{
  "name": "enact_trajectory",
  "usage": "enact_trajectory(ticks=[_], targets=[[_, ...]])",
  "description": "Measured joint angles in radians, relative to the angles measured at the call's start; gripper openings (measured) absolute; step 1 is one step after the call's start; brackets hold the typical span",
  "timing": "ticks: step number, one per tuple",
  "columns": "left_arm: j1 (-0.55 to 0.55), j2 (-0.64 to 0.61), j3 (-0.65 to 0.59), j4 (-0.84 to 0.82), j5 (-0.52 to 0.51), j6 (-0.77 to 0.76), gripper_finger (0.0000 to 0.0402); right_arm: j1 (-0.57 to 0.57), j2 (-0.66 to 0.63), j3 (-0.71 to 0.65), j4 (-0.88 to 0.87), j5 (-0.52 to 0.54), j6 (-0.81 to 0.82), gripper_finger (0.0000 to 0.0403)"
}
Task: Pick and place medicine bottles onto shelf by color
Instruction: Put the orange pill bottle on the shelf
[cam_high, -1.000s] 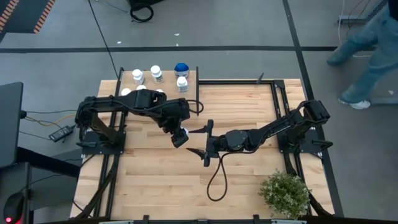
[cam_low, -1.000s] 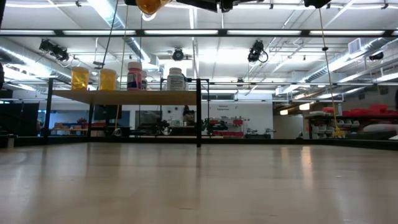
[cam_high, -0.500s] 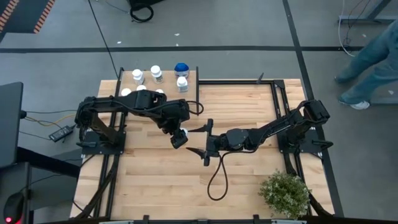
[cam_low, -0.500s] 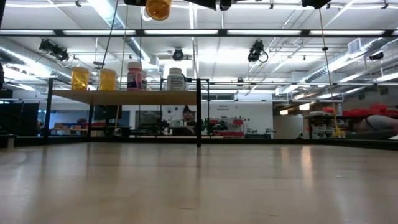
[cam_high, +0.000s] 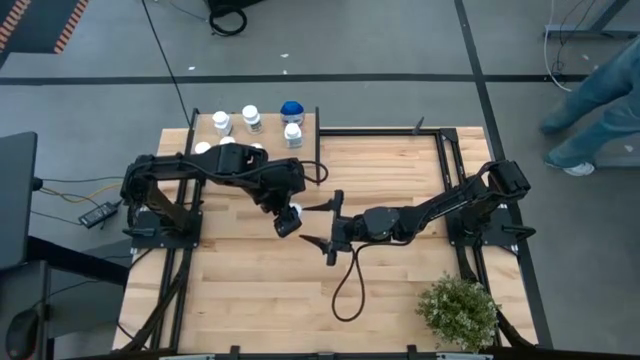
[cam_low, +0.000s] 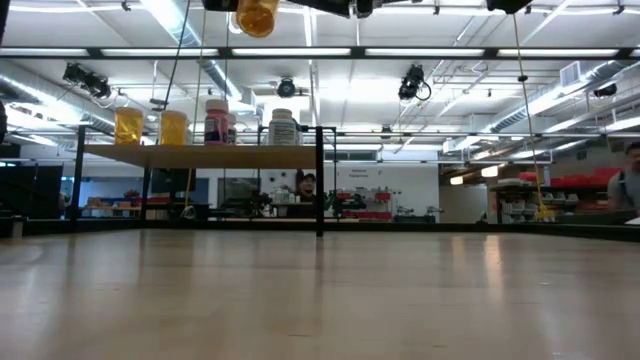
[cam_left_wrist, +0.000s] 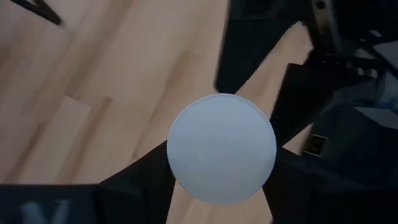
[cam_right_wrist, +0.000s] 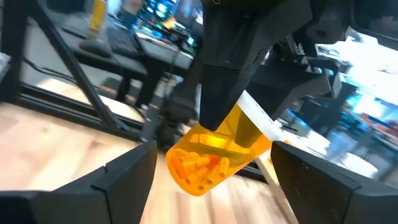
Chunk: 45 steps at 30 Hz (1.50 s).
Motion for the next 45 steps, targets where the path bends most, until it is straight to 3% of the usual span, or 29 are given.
enact_trajectory(ticks=[4, 14, 21, 27, 33, 39, 45], targets=[[0.049, -0.019, 0.000, -0.068, -0.062, 0.022, 0.0205, 0.007, 0.000, 0.001, -0.074, 0.098, 0.026, 0.0323], [0.332, -0.126, 0.000, -0.150, -0.122, 0.145, 0.0203, 0.006, 0.000, 0.001, -0.524, 0.095, 0.312, 0.0323], [0.584, -0.200, 0.000, -0.184, -0.285, 0.167, 0.0210, 0.005, 0.000, 0.001, -0.541, 0.050, 0.324, 0.0323], [0.763, -0.199, 0.000, -0.263, -0.343, 0.117, 0.0201, 0.005, 0.000, 0.001, -0.558, 0.029, 0.318, 0.0323], [0.822, -0.198, -0.002, -0.256, -0.363, 0.101, 0.0212, 0.005, 0.000, 0.001, -0.601, -0.010, 0.345, 0.0323], [0.902, -0.198, -0.002, -0.266, -0.490, 0.057, 0.0197, 0.005, 0.000, 0.000, -0.623, -0.021, 0.372, 0.0323], [0.935, -0.197, -0.002, -0.265, -0.499, 0.033, 0.0209, 0.005, 0.000, 0.000, -0.634, -0.047, 0.375, 0.0323]])
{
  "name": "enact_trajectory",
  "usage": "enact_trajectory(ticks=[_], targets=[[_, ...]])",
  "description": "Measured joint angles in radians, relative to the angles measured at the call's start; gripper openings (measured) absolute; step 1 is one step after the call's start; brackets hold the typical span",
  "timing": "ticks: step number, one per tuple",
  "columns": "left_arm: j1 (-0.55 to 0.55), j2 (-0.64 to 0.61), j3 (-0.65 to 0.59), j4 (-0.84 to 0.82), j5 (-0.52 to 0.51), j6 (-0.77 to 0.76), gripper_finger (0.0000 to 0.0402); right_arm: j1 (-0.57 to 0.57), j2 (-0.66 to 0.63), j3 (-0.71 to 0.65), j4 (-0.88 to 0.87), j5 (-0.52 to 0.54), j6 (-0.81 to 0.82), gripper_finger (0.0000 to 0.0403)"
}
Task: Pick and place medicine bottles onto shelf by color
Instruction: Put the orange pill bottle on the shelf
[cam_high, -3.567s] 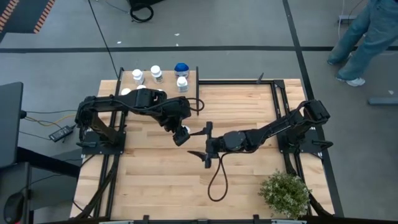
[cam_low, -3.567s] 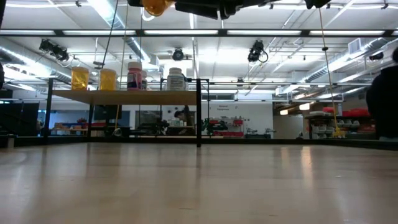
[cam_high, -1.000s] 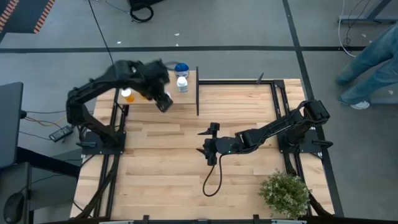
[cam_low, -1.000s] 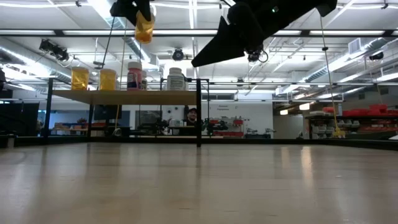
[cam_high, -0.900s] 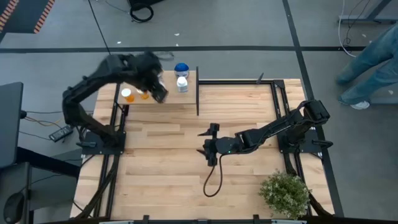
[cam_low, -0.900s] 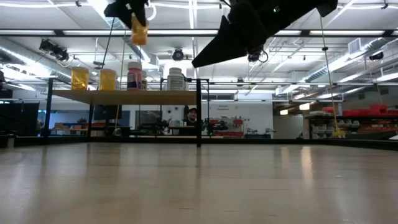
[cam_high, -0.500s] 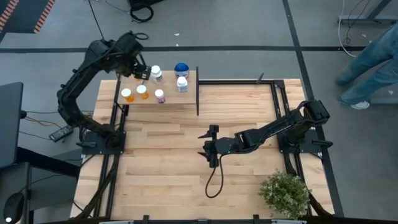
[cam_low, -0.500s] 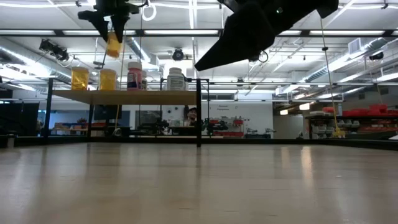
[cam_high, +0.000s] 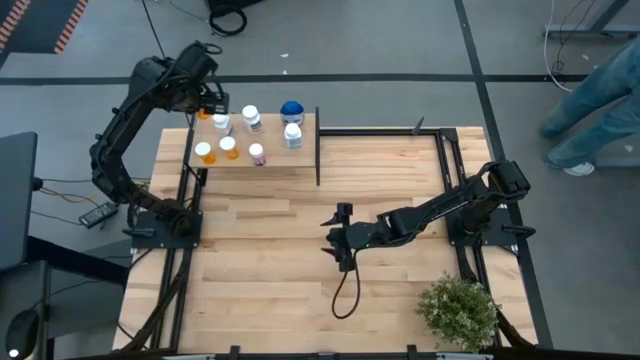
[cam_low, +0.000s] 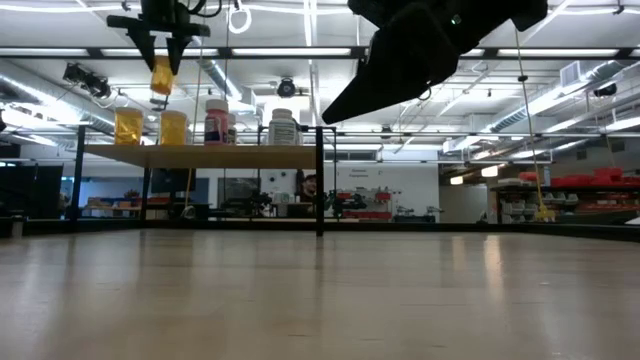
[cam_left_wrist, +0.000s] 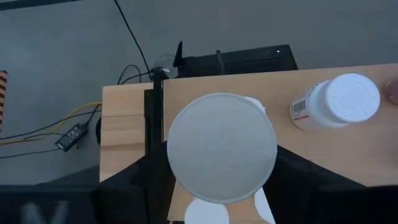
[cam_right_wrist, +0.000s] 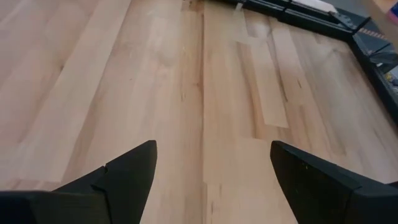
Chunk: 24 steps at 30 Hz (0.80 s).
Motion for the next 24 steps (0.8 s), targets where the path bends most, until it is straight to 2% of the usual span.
enact_trajectory(ticks=[4, 12, 19, 24], targets=[[0.009, 0.012, 0.000, 0.000, 0.001, -0.001, 0.0219, 0.000, 0.000, 0.000, -0.002, -0.026, 0.007, 0.0323], [0.035, 0.083, -0.002, 0.002, 0.000, 0.027, 0.0200, 0.000, 0.000, 0.000, -0.040, -0.032, 0.037, 0.0323], [0.081, 0.091, -0.002, 0.000, -0.023, 0.030, 0.0215, 0.001, 0.000, 0.000, -0.065, -0.032, 0.049, 0.0323], [0.080, 0.096, -0.019, 0.006, -0.038, 0.003, 0.0202, 0.006, 0.000, 0.000, -0.067, -0.032, 0.046, 0.0323]])
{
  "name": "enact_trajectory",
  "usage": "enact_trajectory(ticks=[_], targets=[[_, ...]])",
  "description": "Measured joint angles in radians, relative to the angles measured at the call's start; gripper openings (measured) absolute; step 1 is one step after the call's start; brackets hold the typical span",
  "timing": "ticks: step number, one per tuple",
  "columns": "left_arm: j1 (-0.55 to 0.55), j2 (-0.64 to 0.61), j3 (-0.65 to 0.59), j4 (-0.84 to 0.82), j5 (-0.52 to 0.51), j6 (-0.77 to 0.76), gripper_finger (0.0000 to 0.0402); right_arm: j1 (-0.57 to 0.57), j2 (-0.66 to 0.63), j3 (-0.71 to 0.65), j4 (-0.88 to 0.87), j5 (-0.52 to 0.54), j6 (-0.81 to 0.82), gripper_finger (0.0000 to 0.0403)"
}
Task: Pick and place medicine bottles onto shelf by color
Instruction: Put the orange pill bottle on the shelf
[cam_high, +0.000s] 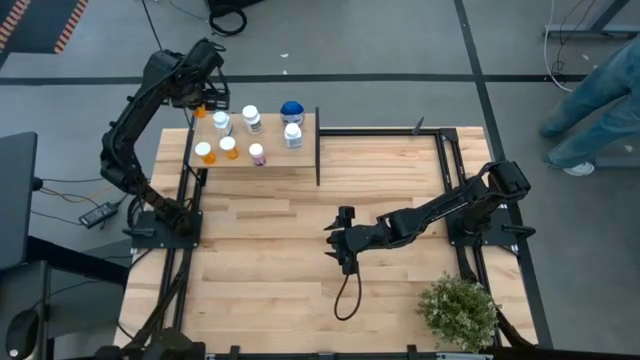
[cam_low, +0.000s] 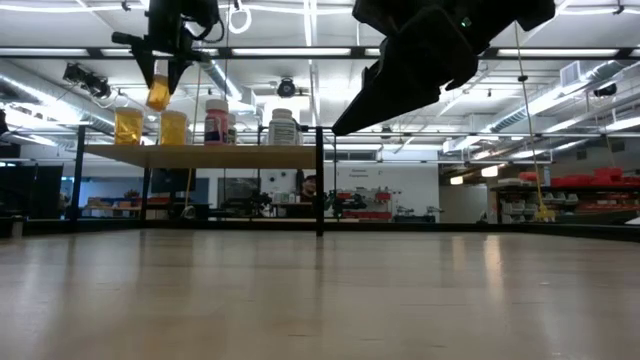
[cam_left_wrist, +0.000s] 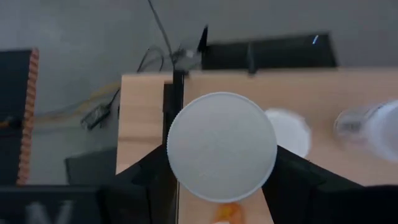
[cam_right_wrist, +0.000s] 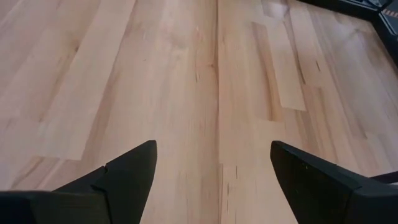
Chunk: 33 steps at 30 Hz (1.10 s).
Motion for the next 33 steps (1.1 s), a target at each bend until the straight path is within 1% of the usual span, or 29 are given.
enact_trajectory(ticks=[3, 5, 7, 9, 13, 18, 27, 33], targets=[[-0.001, 0.002, -0.083, -0.005, 0.014, -0.016, 0.0200, 0.000, 0.000, 0.000, 0.001, 0.000, 0.002, 0.0323], [-0.001, 0.003, -0.144, -0.007, 0.009, -0.010, 0.0205, 0.000, 0.000, 0.000, 0.001, 0.000, 0.003, 0.0323], [-0.001, 0.006, -0.170, 0.015, -0.024, 0.003, 0.0213, 0.000, 0.000, 0.000, 0.002, 0.000, 0.002, 0.0323], [-0.003, 0.004, -0.192, 0.038, -0.027, 0.002, 0.0218, 0.000, 0.000, 0.000, 0.004, 0.000, 0.003, 0.0323], [-0.005, 0.007, -0.195, 0.056, -0.031, 0.000, 0.0213, 0.000, 0.000, 0.000, 0.004, 0.000, 0.005, 0.0323], [-0.003, 0.011, -0.195, 0.090, -0.007, -0.003, 0.0203, 0.000, 0.000, 0.000, 0.004, 0.000, 0.004, 0.0323], [-0.008, 0.011, -0.195, 0.118, 0.031, -0.003, 0.0219, 0.001, 0.000, 0.000, 0.004, -0.006, 0.006, 0.0323], [-0.016, 0.011, -0.195, 0.131, 0.053, -0.002, 0.0205, 0.001, 0.000, 0.000, 0.004, -0.007, 0.006, 0.0323]])
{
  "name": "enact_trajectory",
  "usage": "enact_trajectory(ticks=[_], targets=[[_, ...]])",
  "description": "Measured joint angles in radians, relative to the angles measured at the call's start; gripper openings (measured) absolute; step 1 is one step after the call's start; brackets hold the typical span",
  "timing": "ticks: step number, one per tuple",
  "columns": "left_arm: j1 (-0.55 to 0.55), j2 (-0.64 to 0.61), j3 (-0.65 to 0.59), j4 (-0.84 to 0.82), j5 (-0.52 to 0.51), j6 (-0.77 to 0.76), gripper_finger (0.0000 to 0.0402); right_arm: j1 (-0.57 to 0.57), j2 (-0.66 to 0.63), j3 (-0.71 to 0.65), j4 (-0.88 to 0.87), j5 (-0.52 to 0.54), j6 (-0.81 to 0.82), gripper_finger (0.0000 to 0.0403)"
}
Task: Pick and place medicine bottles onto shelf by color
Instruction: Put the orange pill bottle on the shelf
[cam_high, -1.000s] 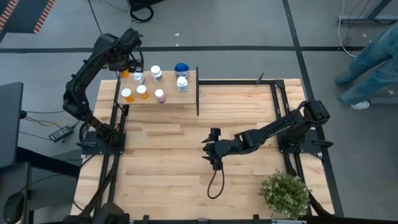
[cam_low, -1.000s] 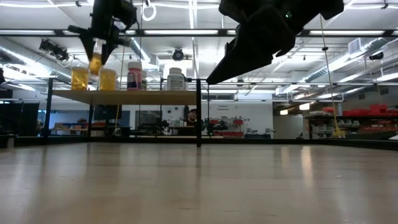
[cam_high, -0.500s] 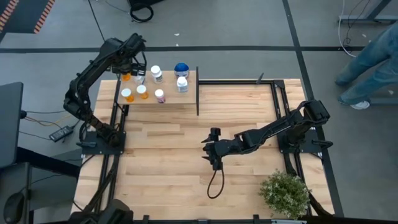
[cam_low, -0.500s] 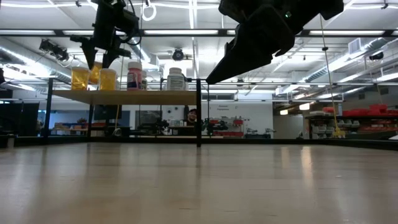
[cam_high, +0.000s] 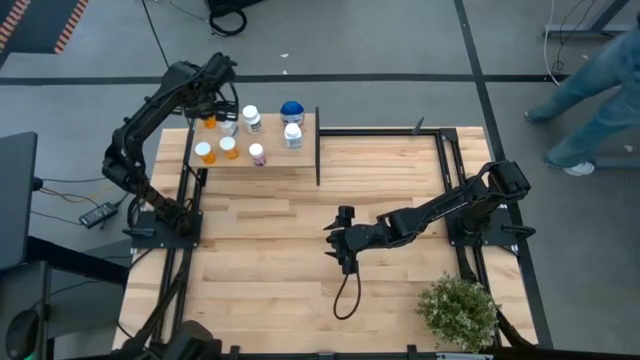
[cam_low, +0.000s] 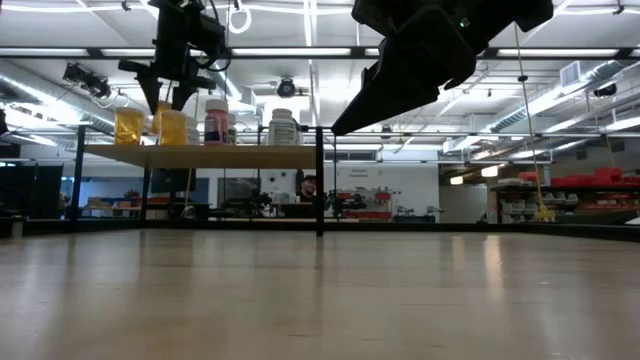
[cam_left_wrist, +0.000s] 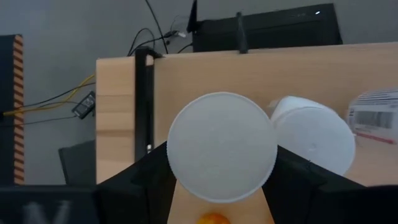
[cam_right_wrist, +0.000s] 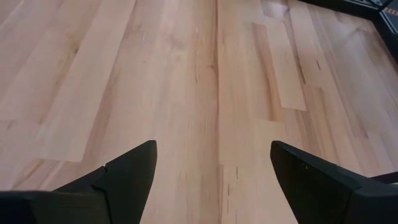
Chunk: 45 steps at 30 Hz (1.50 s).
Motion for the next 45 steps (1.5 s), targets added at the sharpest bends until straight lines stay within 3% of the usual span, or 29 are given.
enact_trajectory(ticks=[11, 18, 28, 36, 45], targets=[[-0.032, 0.000, 0.000, 0.065, 0.047, 0.008, 0.0217, 0.000, 0.000, 0.000, 0.000, -0.001, 0.003, 0.0323], [-0.023, 0.000, -0.001, 0.006, -0.058, -0.010, 0.0205, 0.000, 0.000, 0.000, -0.001, -0.012, 0.003, 0.0323], [0.020, -0.005, -0.208, 0.174, -0.031, 0.011, 0.0212, 0.002, 0.000, 0.000, -0.002, -0.015, 0.003, 0.0323], [0.022, -0.004, -0.166, 0.169, 0.024, 0.015, 0.0203, -0.001, 0.000, 0.000, -0.001, -0.015, -0.003, 0.0323], [0.014, -0.011, -0.164, 0.093, 0.029, 0.014, 0.0223, 0.006, 0.000, 0.000, -0.002, -0.019, 0.003, 0.0323]])
